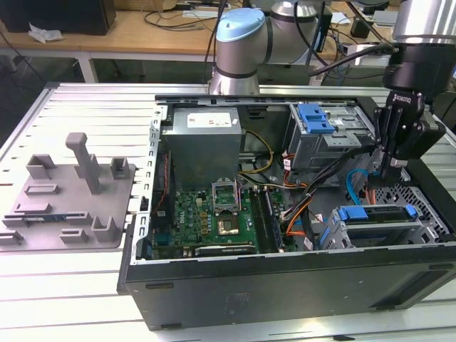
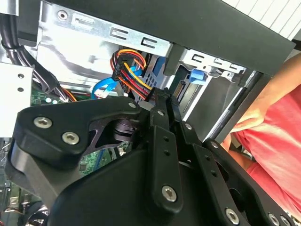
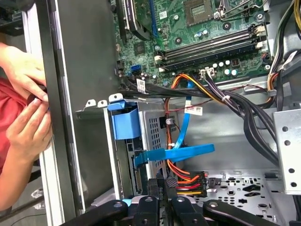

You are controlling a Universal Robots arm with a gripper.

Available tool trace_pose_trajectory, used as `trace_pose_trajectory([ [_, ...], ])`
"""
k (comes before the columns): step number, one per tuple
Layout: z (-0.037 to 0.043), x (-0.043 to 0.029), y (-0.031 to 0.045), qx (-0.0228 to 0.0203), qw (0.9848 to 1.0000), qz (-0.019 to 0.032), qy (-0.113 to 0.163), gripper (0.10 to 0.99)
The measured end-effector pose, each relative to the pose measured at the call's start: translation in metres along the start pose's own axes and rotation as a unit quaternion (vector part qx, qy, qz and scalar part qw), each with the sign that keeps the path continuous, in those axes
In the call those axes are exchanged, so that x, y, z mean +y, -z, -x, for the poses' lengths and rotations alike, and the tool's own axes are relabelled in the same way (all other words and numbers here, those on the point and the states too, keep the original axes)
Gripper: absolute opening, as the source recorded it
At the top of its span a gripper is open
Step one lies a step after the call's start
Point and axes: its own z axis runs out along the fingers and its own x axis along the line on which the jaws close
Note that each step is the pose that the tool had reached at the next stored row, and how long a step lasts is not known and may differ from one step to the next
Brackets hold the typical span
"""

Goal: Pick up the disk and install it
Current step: 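Insert the first disk wire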

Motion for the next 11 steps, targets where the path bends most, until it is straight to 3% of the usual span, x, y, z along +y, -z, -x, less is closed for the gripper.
trace_pose_trajectory([
  [7,-0.0080,-0.0019,-0.0022,-0.0137,0.9999,0.0003,0.003,0.165],
  [8,-0.0114,-0.0024,-0.0035,-0.0188,0.9998,0.0009,0.004,0.165],
  [11,-0.0170,-0.0032,-0.0056,-0.0285,0.9996,0.0022,0.004,0.165],
])
